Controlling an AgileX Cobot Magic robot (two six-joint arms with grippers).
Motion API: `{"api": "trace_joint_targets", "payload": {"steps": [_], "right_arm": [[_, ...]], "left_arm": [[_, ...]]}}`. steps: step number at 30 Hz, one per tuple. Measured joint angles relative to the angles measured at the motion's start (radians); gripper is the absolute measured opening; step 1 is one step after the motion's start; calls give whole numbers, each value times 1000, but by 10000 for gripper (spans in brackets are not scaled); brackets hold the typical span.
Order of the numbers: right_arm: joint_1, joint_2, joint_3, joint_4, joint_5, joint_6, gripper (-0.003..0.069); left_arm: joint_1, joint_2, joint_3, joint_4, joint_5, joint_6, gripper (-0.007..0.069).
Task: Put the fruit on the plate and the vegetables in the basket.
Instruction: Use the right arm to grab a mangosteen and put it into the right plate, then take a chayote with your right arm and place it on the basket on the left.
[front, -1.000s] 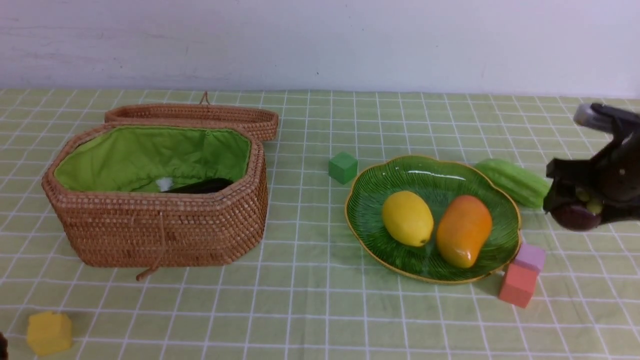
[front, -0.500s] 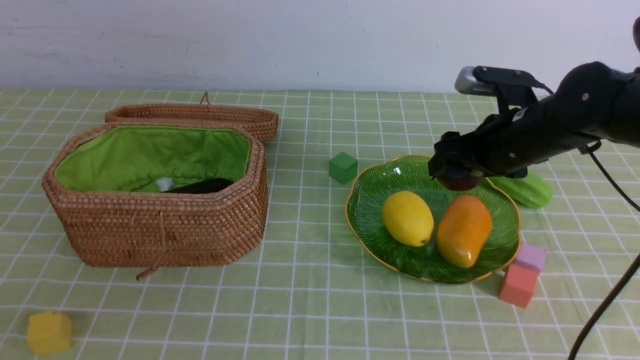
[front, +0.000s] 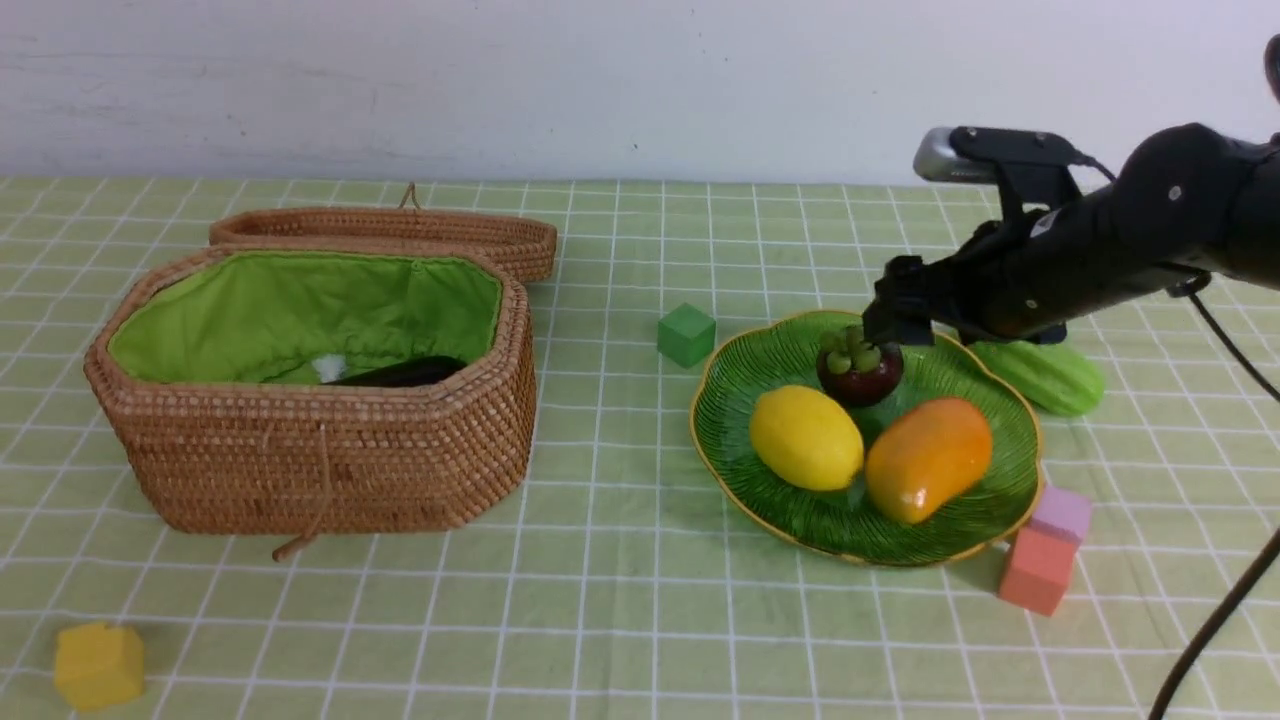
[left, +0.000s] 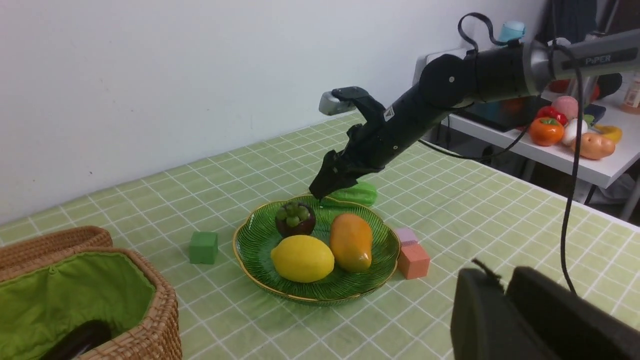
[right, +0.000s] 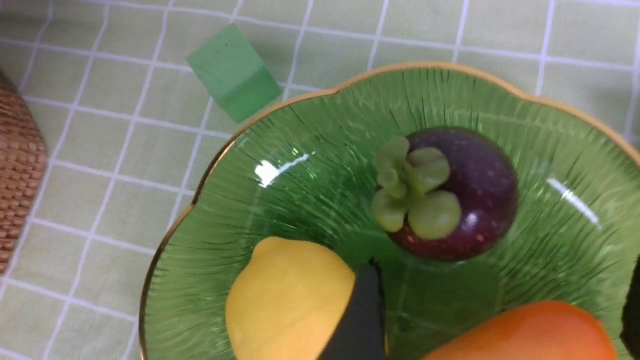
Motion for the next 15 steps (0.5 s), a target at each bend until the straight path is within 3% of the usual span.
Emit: {"api": "trace_joint_targets", "payload": {"steps": [4,9,15], "right_arm": [[-42,-80,-10,-92,37,0,507],[-141,-64,-128,-147,243,0,373],[-229,78,-312,-169,428,-11,380]], "left_arm": [[0,0,0,-6,7,0,71],[0,0,0,-39,48,0,71],[0,0,0,-58,82,0,71]]}}
